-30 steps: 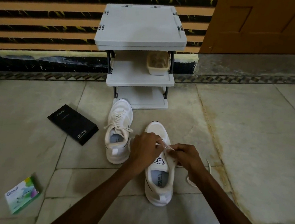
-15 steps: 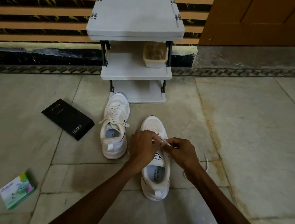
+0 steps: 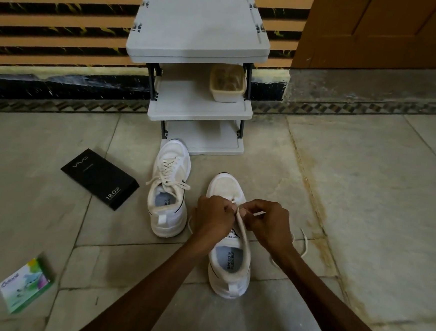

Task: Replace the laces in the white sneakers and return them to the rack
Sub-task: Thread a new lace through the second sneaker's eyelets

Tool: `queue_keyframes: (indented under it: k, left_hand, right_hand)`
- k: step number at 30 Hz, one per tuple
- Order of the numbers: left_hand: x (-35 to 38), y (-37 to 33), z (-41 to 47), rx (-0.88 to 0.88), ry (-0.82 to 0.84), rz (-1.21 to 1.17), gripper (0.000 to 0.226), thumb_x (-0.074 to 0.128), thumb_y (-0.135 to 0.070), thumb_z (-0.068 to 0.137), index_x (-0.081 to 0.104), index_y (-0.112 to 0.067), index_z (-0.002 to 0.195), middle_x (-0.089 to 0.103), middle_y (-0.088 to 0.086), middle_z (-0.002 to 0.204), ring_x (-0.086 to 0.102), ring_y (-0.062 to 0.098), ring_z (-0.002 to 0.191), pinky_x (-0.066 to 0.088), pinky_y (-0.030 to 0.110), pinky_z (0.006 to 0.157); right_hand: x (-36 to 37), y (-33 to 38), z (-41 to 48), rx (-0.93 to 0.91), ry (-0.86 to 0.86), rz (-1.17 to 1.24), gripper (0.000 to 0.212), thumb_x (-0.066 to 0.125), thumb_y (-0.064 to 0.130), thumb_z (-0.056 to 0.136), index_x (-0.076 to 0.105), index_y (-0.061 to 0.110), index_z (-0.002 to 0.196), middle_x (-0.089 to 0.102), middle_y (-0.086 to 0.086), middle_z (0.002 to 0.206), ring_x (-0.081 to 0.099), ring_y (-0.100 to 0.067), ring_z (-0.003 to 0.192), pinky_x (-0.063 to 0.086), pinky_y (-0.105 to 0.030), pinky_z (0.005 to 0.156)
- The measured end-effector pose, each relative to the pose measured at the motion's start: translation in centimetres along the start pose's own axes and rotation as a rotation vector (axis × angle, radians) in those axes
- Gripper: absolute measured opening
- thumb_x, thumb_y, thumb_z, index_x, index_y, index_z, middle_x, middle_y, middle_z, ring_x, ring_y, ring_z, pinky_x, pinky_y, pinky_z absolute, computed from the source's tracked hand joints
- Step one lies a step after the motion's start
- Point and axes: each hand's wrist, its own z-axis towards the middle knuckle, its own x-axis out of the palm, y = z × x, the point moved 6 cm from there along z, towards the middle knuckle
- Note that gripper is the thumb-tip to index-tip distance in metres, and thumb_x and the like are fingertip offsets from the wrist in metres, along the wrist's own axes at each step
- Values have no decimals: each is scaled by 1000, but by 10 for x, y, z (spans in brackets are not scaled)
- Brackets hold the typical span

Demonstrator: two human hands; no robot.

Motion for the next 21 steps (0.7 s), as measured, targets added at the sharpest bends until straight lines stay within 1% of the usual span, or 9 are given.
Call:
queue_keyframes:
  k: [4, 6, 11, 12, 14, 15, 17, 19, 21]
  left_hand:
    - [-6, -2, -5, -103, 157, -50, 23, 53, -45, 91, 72, -39, 80, 65, 0, 117, 45, 27, 123, 32, 44, 107]
    - [-9, -3, -8, -78, 207, 40, 22, 49, -38, 94, 71, -37, 96, 62, -5, 122, 38, 26, 127, 26, 45, 105]
    - [-16, 3, -12, -50, 172, -24, 20, 60, -34, 91, 70, -37, 107, 65, -9, 108, 48, 22, 124, 34, 41, 105]
    - [-17, 4, -13, -54, 164, 11, 22, 61, -37, 90, 69, -36, 110, 59, -10, 102, 46, 23, 124, 34, 40, 104]
    - [-20, 1, -13, -19, 119, 34, 20, 64, -35, 87, 69, -35, 106, 50, -14, 95, 42, 24, 122, 33, 40, 101]
    - [-22, -3, -13, 24, 65, 36, 17, 65, -31, 84, 68, -36, 100, 49, -17, 94, 41, 23, 120, 32, 41, 99]
    - [-26, -7, -15, 97, -67, 107, 17, 68, -31, 78, 63, -37, 93, 45, -18, 104, 35, 17, 114, 28, 38, 94]
    - [-26, -7, -17, 163, -154, 173, 31, 68, -38, 75, 58, -40, 104, 40, -16, 121, 29, 15, 117, 24, 36, 96]
    - [-24, -4, -15, 187, -136, 197, 45, 68, -41, 74, 54, -42, 117, 36, -15, 133, 28, 16, 126, 23, 38, 103]
  right_hand:
    - [3, 0, 5, -6, -55, 26, 21, 74, 3, 76, 75, 23, 69, 70, 9, 63, 64, -7, 50, 58, -40, 57]
    - [-6, 11, 10, -58, -104, -43, 27, 71, 0, 74, 72, 26, 68, 70, 12, 65, 64, -2, 55, 58, -37, 61]
    - [-98, 103, 13, -374, -618, 65, 17, 59, -4, 84, 65, 12, 81, 67, 3, 80, 63, -4, 74, 53, -19, 70]
    - [-111, 115, 15, -360, -622, 279, 14, 55, -3, 88, 62, 9, 85, 66, 0, 83, 64, -9, 77, 54, -22, 72]
    - [-104, 118, 27, -152, -405, 772, 14, 44, -2, 94, 54, 8, 92, 66, -6, 86, 67, -16, 73, 58, -30, 66]
    - [-89, 113, 30, -31, -263, 801, 15, 40, -2, 95, 52, 8, 94, 66, -7, 83, 64, -14, 63, 55, -30, 57]
    - [-53, 83, 36, 50, -13, 315, 14, 43, 2, 95, 55, 9, 92, 67, -8, 78, 58, -9, 53, 46, -26, 48]
    - [-10, 43, 31, 33, 280, -324, 14, 51, 23, 96, 62, 13, 92, 69, -9, 84, 66, -15, 69, 51, -30, 60]
    - [13, 10, 21, 21, 420, -646, 30, 51, 45, 95, 61, 18, 87, 67, -5, 84, 65, -24, 80, 49, -32, 68]
